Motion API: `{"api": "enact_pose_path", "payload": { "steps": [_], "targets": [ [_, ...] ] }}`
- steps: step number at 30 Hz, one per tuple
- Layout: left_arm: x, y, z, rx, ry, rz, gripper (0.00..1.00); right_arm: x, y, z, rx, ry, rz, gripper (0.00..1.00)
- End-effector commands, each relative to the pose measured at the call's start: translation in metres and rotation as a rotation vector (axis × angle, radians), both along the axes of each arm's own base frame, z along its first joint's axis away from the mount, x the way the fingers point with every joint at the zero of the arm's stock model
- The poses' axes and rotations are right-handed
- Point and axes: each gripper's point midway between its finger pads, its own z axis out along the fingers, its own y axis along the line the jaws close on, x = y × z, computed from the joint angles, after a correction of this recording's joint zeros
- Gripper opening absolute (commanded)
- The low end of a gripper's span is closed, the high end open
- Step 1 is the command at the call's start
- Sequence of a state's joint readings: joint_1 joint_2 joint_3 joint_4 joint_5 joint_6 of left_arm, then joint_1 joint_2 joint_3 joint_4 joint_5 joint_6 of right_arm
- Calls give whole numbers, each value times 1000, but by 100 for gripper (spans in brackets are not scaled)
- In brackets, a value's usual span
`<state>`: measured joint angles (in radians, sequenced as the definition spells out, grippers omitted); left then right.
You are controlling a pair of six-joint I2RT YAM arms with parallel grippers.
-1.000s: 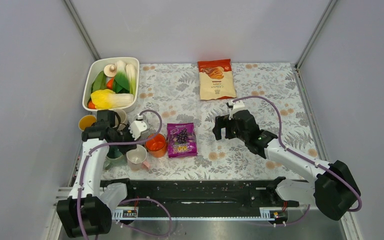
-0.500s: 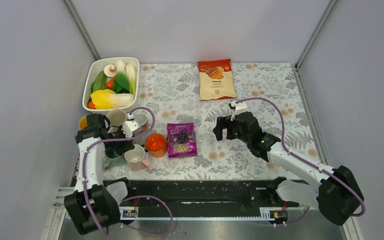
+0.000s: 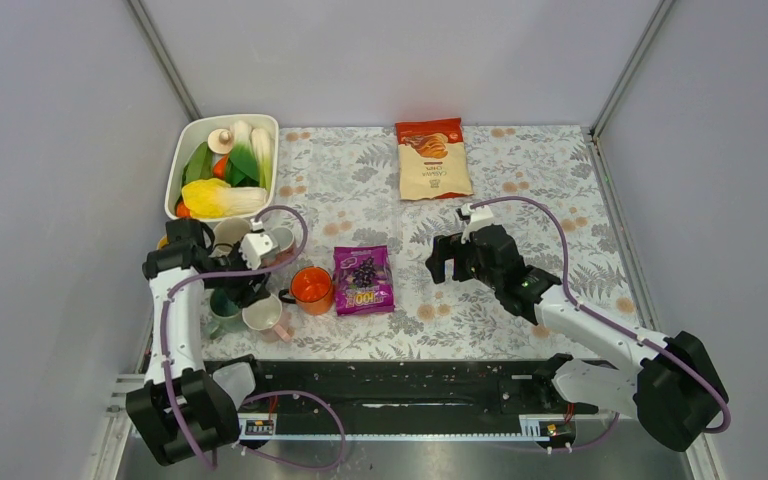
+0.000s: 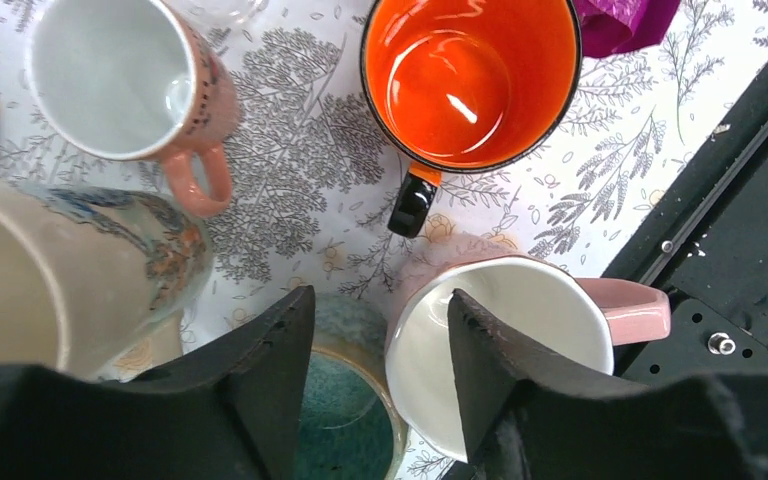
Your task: Turn the mug right side up
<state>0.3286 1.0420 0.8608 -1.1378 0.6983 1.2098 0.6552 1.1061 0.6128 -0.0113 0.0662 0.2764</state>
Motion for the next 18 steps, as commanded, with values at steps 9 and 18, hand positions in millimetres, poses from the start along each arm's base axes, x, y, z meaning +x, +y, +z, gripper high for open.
{"api": "enact_pose_path", "payload": {
  "steps": [9,18],
  "targets": [
    [88,6,93,-92,-273,436,83,31,-79,20,-43,-86,-281,99],
    [123,-22,95,-165,-593,602,99,25,-197,37,-96,-216,-663,99]
  ]
}}
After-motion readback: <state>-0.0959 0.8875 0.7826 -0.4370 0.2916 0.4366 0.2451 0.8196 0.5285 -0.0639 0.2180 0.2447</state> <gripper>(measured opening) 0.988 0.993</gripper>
